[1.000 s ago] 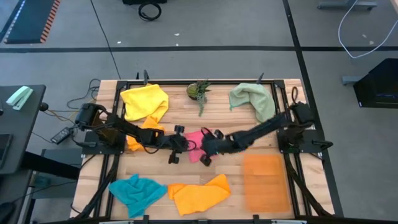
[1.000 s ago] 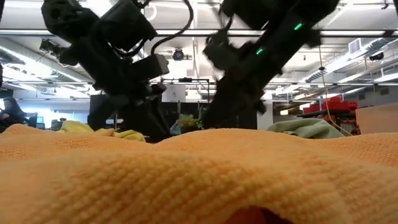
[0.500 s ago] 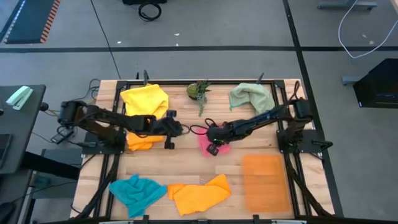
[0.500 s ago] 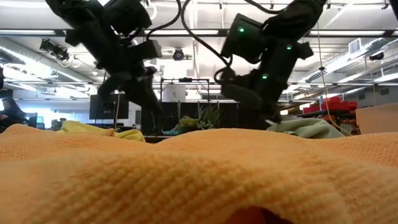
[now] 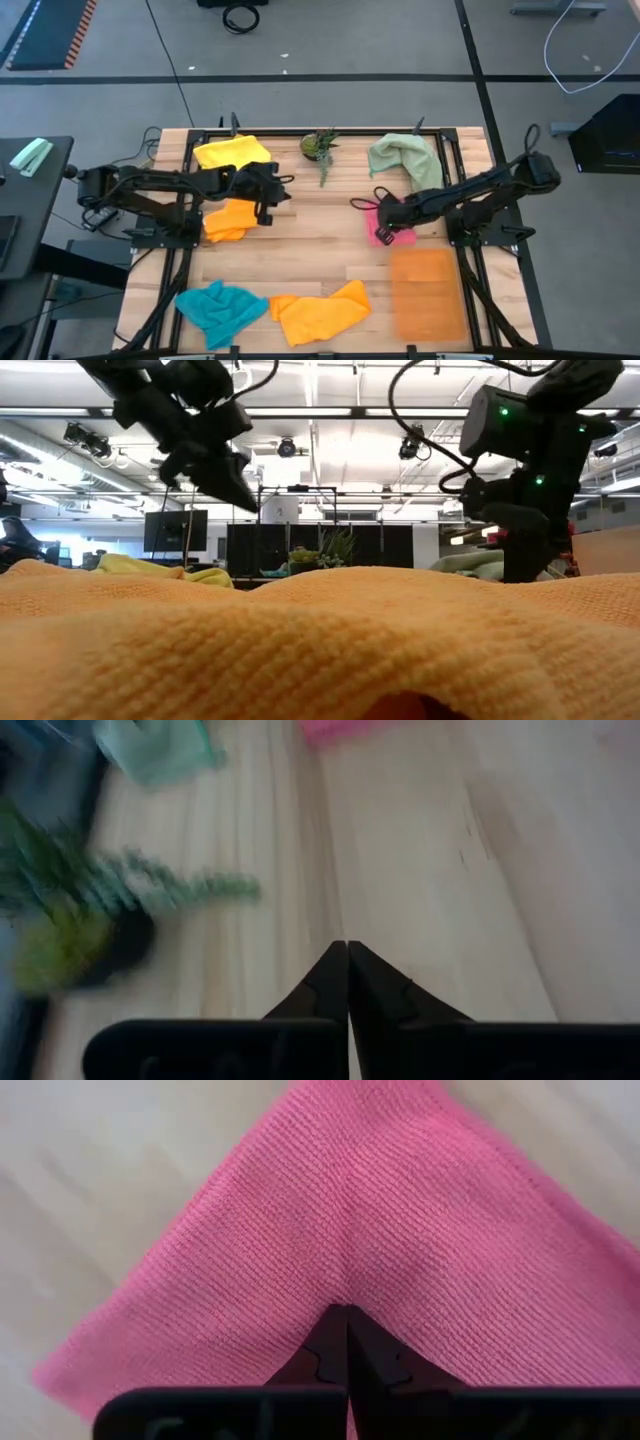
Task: Fold microfiber towels
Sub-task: Move the pink microfiber towel to the right side of the table, then fold the green microfiber towel
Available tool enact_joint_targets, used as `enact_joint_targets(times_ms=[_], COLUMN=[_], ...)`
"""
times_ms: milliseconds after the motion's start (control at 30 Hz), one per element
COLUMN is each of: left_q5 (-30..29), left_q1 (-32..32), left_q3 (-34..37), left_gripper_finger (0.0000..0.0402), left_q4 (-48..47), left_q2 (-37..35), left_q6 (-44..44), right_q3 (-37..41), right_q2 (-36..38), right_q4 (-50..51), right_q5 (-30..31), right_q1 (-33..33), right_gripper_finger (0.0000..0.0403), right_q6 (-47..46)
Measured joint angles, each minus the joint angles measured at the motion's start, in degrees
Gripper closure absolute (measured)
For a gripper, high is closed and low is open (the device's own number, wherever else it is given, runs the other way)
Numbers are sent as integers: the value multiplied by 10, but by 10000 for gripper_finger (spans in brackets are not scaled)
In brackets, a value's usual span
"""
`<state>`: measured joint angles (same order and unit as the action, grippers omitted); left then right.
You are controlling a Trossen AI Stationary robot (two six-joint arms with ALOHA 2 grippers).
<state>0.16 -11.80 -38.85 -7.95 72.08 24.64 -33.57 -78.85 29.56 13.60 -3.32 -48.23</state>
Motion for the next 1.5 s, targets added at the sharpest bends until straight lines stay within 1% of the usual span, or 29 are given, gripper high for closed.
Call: enact_joint_targets(times_ms=[100, 200, 333, 467, 567, 633, 700, 800, 967, 1067, 1167, 1267, 1367, 1433, 1500], left_q5=[14, 16, 17, 17, 17, 17, 17, 17, 17, 17, 17, 17, 17, 16, 16], left_q1=[-8, -10, -10, -10, -10, -10, -10, -10, -3, 6, 16, 21, 22, 22, 22], left_q3=[-2, -1, -1, -1, -1, -1, -1, -1, -1, -1, -1, -1, -1, 0, 0], left_gripper_finger=[396, 385, 371, 373, 382, 388, 391, 392, 372, 352, 332, 316, 304, 300, 299], left_q4=[6, 2, 4, 7, 6, 5, 5, 5, 4, -11, -54, -104, -160, -185, -202], left_q2=[-1, -2, -2, -2, -2, -2, -2, -2, -2, -2, -2, -2, -1, -1, -1], left_q6=[1, 2, 7, 11, 14, 13, 12, 1, -29, -46, -65, -83, -109, -124, -136], right_q3=[16, 19, 17, -10, -43, -70, -91, -116, -156, -185, -214, -237, -253, -260, -264], right_q2=[20, 26, 30, 45, 66, 79, 89, 91, 49, 6, -38, -84, -126, -153, -174], right_q4=[65, 104, 116, 119, 145, 161, 180, 171, 143, 146, 154, 157, 160, 171, 174], right_q5=[-6, -12, -18, -26, -30, -25, -2, 33, 35, 30, 33, 60, 67, 69, 69], right_q1=[22, 38, 51, 56, 60, 65, 75, 112, 215, 272, 306, 322, 337, 342, 342], right_gripper_finger=[402, 402, 402, 402, 402, 402, 402, 402, 393, 367, 324, 273, 224, 199, 182], right_q6=[0, 0, 28, 64, 86, 98, 103, 112, 170, 225, 296, 344, 398, 440, 487])
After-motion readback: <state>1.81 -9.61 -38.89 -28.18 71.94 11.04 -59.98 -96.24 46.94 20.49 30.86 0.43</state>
